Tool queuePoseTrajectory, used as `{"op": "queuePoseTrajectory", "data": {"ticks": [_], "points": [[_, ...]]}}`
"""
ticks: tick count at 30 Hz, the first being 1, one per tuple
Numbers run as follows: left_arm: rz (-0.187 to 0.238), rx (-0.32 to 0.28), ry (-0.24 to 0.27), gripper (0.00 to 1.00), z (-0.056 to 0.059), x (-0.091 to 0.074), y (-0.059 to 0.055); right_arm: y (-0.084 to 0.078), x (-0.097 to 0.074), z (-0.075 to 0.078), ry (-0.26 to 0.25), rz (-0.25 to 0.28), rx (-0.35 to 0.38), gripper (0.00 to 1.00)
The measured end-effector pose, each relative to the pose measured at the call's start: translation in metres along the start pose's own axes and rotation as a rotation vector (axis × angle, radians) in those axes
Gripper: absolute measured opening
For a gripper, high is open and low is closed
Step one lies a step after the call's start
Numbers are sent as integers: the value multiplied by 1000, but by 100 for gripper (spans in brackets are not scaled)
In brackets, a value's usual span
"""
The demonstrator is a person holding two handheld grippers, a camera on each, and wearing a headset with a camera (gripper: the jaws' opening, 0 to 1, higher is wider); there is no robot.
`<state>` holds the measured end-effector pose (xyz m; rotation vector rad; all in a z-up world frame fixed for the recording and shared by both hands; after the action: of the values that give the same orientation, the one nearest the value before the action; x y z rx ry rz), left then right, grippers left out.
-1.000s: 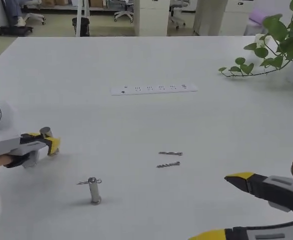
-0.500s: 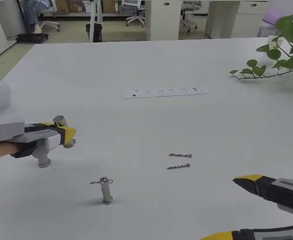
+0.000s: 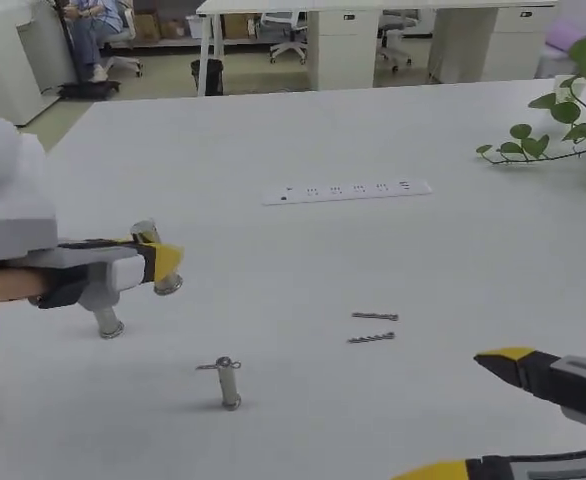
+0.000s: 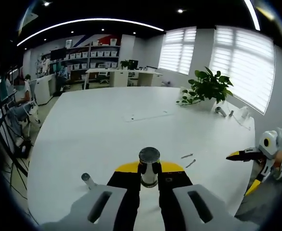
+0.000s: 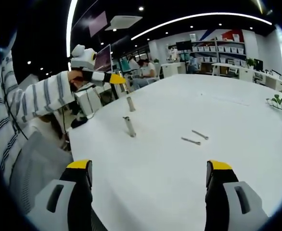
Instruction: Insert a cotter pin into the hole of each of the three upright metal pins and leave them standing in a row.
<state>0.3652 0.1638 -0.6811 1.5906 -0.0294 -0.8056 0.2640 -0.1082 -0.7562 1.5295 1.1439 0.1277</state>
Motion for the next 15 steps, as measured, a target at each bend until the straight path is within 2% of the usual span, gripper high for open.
{"op": "queuePoseTrajectory", "data": {"ticks": [2, 7, 8, 15], "points": [[1, -8, -9, 11, 7, -5, 4, 1, 0, -1, 1, 7, -7, 100], [11, 39, -28, 11, 30, -14, 11, 1, -2, -1, 5, 13, -9, 100], [12, 77, -35, 11, 34, -14, 11, 1, -2, -1, 4, 11, -12, 100], [-37, 153, -56, 11, 62, -8, -3, -2, -6, 1, -5, 8, -5, 100]]}}
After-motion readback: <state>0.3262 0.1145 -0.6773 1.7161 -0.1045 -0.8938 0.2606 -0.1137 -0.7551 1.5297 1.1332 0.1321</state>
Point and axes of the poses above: the centre of the closed fingertips' face, and the gripper's own axes: x roughly forward along the fingers, z roughly to its right, y roughly out of its top, the point moved 6 cm from there along -x, roughly backward along the fingers, and after that the axes turned 9 degrees about x, right-handed, at the moved point
